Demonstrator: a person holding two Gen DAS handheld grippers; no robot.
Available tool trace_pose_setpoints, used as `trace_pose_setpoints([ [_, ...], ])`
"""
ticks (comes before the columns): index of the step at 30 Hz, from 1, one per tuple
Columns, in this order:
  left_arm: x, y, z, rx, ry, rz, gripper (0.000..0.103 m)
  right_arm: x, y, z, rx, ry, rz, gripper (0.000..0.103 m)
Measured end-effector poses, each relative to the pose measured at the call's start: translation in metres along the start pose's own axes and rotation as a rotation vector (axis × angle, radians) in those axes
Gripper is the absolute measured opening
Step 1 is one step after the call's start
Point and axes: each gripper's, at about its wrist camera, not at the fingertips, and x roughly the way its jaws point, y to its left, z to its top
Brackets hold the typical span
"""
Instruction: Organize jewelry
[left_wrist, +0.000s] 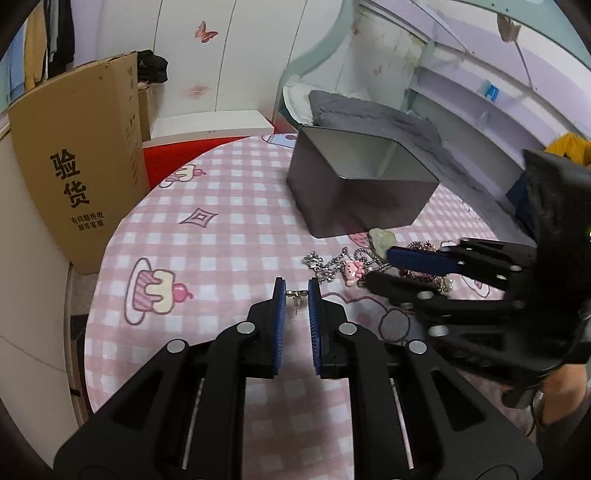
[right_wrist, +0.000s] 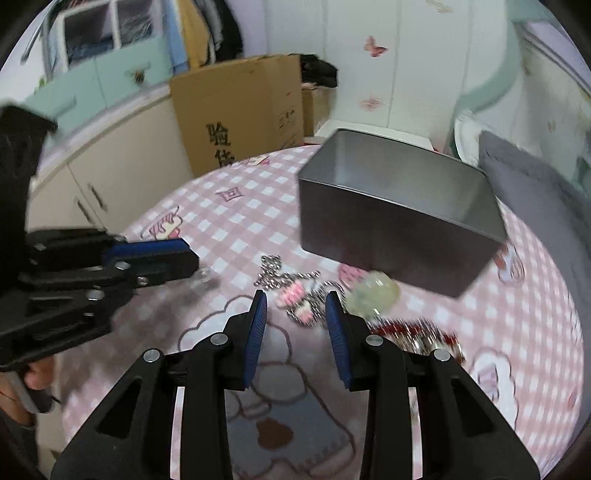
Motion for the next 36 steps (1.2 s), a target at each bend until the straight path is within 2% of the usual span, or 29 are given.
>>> trace_pose_setpoints([
  [5,0.000,0.003,0.002,-0.005,0.000,-0.011,0.012,0.021,0.014,0.002,-0.119,0.051,-0.056,0.030],
  [10,0.003,0.004,0.004,-0.002,0.002,-0.026,0.012,0.025,0.010,0.001,-0.140,0.057,-0.081,0.012],
  [14,0.004,0.003,0.007,-0.003,0.001,-0.045,0.012,0.021,0.004,0.000,-0.129,0.053,-0.067,0.011],
  [19,-0.002,-0.003,0.019,-0.006,-0.016,-0.096,0.012,-0.005,-0.009,0.004,-0.040,-0.005,0.003,0.011],
  [26,-0.014,-0.027,0.056,0.011,-0.058,-0.199,0.012,-0.055,-0.048,0.018,0.145,-0.119,0.136,0.011],
  [32,-0.012,-0.046,0.085,0.036,-0.066,-0.246,0.012,-0.077,-0.063,0.028,0.203,-0.171,0.180,0.011],
  [36,-0.006,-0.054,0.091,0.047,-0.057,-0.265,0.012,-0.081,-0.070,0.033,0.220,-0.191,0.181,0.011],
])
